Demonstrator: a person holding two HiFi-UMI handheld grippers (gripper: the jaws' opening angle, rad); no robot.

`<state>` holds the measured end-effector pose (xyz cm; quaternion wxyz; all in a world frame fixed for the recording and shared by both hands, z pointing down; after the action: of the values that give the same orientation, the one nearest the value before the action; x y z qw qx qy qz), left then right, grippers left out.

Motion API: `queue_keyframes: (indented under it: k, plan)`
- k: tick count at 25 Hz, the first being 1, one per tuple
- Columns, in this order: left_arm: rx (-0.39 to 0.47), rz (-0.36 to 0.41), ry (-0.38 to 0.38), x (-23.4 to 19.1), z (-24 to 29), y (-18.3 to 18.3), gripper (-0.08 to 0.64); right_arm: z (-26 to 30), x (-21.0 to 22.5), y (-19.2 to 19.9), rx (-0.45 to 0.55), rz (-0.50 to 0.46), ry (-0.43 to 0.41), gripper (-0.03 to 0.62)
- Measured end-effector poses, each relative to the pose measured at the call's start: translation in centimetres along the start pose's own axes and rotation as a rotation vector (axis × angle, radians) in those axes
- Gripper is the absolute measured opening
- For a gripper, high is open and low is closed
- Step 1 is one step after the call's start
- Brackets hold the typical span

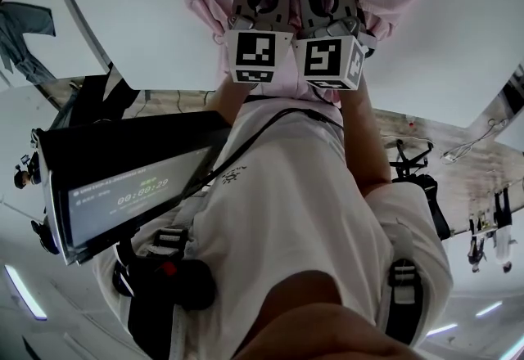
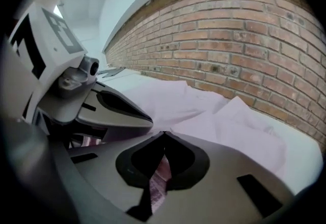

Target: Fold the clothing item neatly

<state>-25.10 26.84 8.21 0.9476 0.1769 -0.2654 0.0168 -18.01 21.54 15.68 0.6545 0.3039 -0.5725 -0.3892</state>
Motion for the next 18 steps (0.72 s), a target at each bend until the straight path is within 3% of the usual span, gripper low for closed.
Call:
queue_keyframes:
  k: [3, 7, 18]
  plan:
    - [-0.024, -0.025, 0.002, -0.3, 0.1, 0.5, 0.003, 0.4, 0.1, 0.0, -0.067, -0.024, 0.001, 0.003]
    - [-0.026, -0.021, 0.011, -0.1, 0.0, 0.6, 0.003, 0.3, 0.8, -0.1, -0.084, -0.017, 0.049, 0.003]
    - [-0.023, -0.008, -0.002, -0.5, 0.0, 0.6, 0.003, -2.3, 7.9, 2.0, -0.103, 0.089, 0.381, 0.003]
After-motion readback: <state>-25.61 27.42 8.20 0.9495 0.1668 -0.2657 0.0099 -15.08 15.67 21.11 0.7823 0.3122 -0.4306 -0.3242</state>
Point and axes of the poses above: the fingertips, and each gripper's own axes: z forward along the fingers, x to its right, y out of its underside, the point moved 10 cm from there along -z, backward along the fingers, and after that the axes turned 2 degrees about -z, right-handed, at the moved point
